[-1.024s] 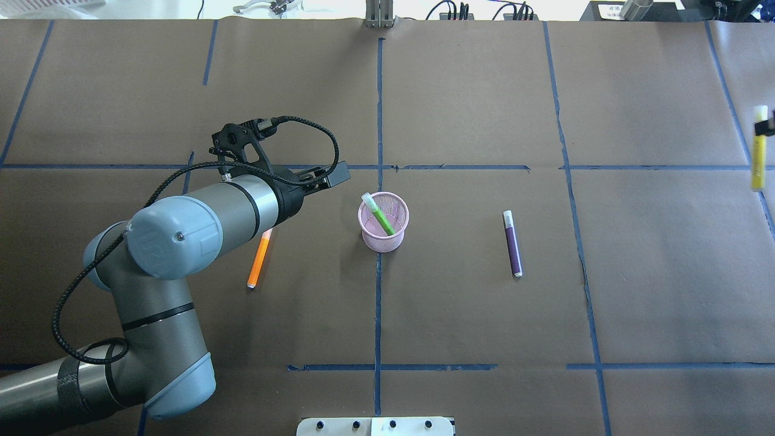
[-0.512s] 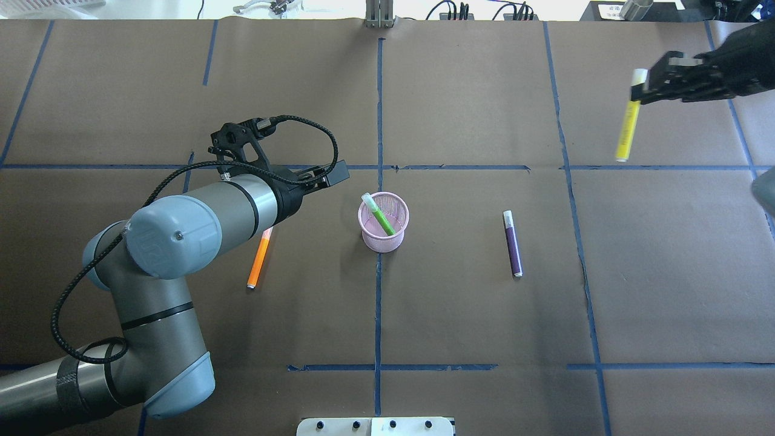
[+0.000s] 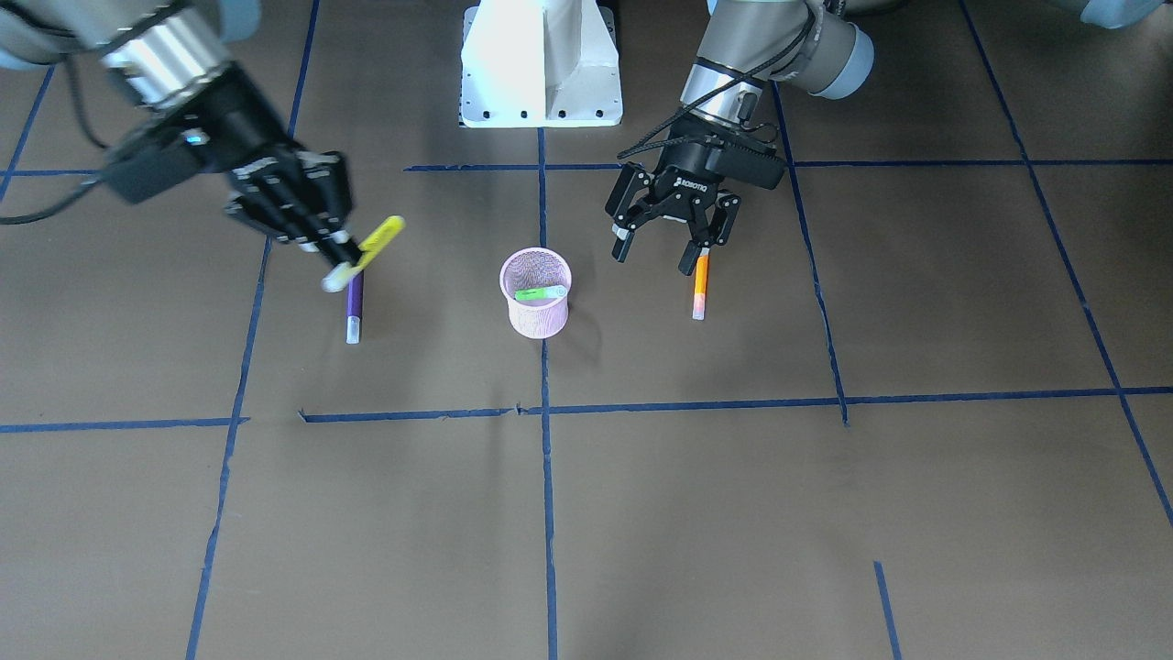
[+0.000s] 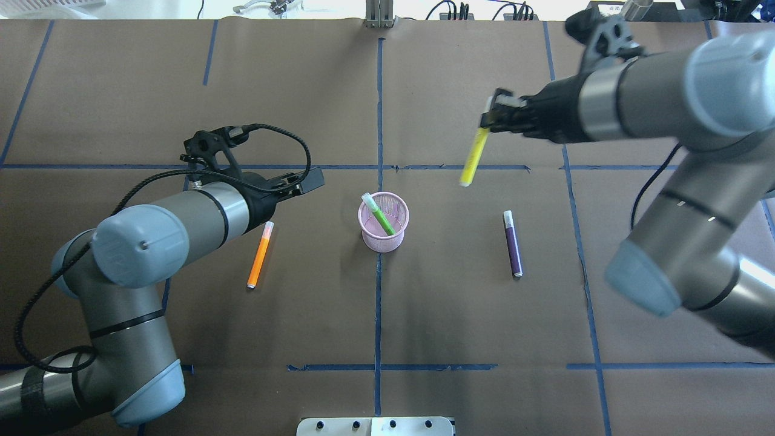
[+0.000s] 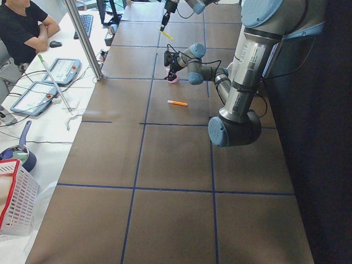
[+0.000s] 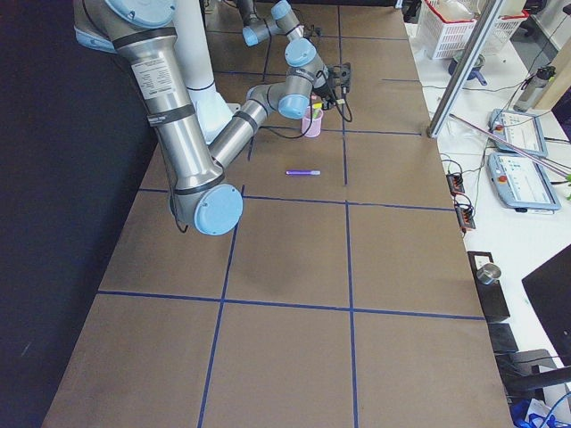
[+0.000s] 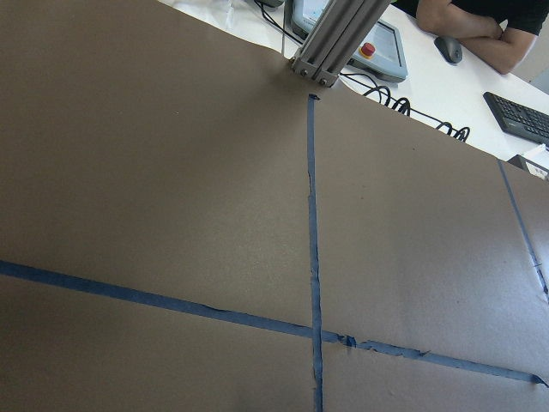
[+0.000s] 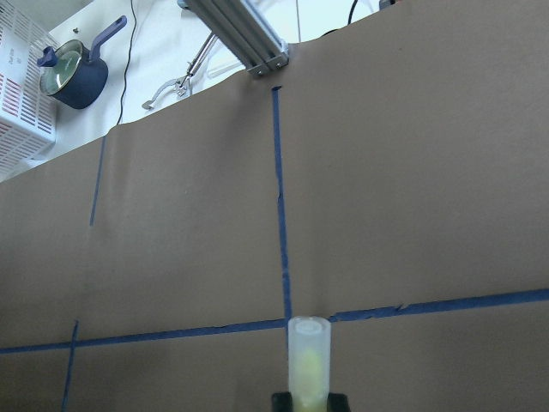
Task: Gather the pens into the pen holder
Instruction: 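Carry the yellow highlighter with the right gripper into the pink cup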
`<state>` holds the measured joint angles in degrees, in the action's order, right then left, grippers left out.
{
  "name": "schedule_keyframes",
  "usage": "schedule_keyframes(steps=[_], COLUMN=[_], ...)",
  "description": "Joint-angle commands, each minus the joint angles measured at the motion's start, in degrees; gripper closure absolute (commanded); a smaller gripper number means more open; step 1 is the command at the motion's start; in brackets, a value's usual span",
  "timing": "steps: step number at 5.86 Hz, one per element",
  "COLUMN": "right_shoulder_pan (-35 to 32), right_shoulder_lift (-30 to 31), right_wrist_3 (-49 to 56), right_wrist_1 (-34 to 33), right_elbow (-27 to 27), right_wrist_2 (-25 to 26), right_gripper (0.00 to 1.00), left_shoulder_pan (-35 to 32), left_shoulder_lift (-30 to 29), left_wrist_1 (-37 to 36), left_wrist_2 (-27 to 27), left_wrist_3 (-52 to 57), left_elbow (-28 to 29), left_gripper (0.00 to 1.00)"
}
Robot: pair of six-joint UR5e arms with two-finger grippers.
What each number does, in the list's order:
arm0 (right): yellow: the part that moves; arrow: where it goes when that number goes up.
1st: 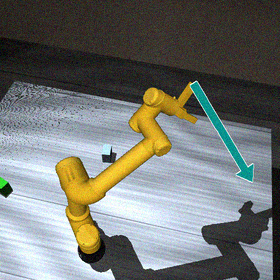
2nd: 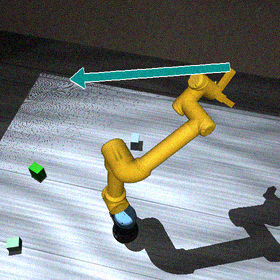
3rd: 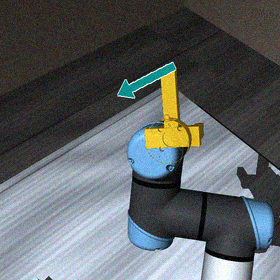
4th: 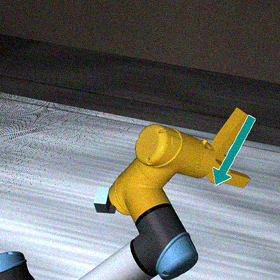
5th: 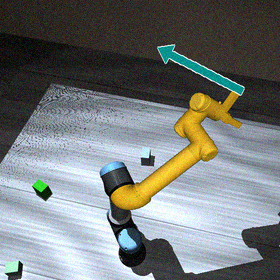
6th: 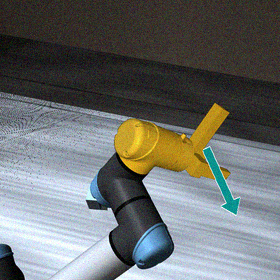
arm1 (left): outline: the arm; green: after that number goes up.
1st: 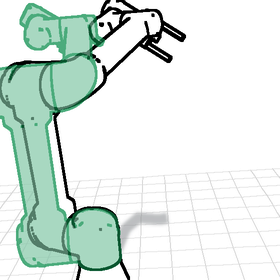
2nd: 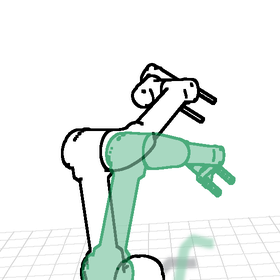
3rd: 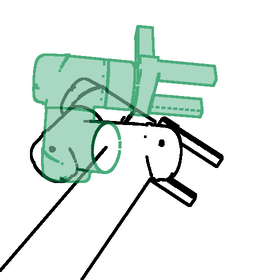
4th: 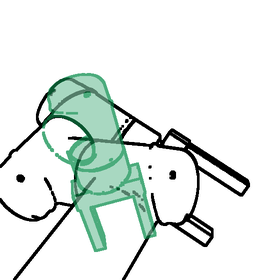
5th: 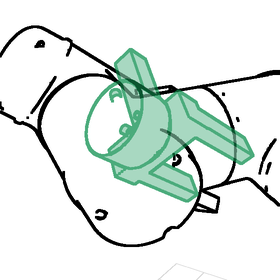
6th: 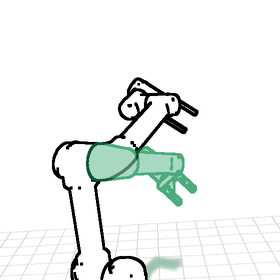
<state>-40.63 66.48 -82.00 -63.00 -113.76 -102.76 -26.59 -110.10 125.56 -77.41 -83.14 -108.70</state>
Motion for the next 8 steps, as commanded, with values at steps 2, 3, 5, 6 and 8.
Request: schedule_keyframes(steps=[2, 3, 5, 6, 8], right_shoulder_pan=[12.8, 14.8, 17.6, 19.0, 22.5], right_shoulder_lift=[-8.0, -7.4, -8.0, -8.0, -8.0], right_wrist_3=[-4.0, -3.9, -3.8, -3.9, -4.0], right_wrist_1=[-0.3, -0.4, -2.4, -2.5, -2.0], right_elbow=[7.7, 7.9, 10.1, 10.5, 11.9], right_wrist_2=[21.3, 24.1, 31.8, 34.7, 40.5], right_gripper=[1.00, 1.00, 1.00, 1.00, 0.33], left_shoulder_pan=[0.0, 0.0, 0.0, 0.0, 0.0], left_shoulder_lift=[5.9, 5.9, 5.9, 5.9, 6.2], left_wrist_1=[6.4, 6.4, 6.4, 6.4, 6.4], left_wrist_2=[-0.1, -0.1, -0.1, -0.1, -0.1], left_wrist_3=[0.2, 0.1, 0.0, -0.1, -0.2], left_elbow=[-1.9, -2.4, -2.3, -2.4, -2.3], left_gripper=[0.00, 0.00, 0.00, 0.00, 0.00])
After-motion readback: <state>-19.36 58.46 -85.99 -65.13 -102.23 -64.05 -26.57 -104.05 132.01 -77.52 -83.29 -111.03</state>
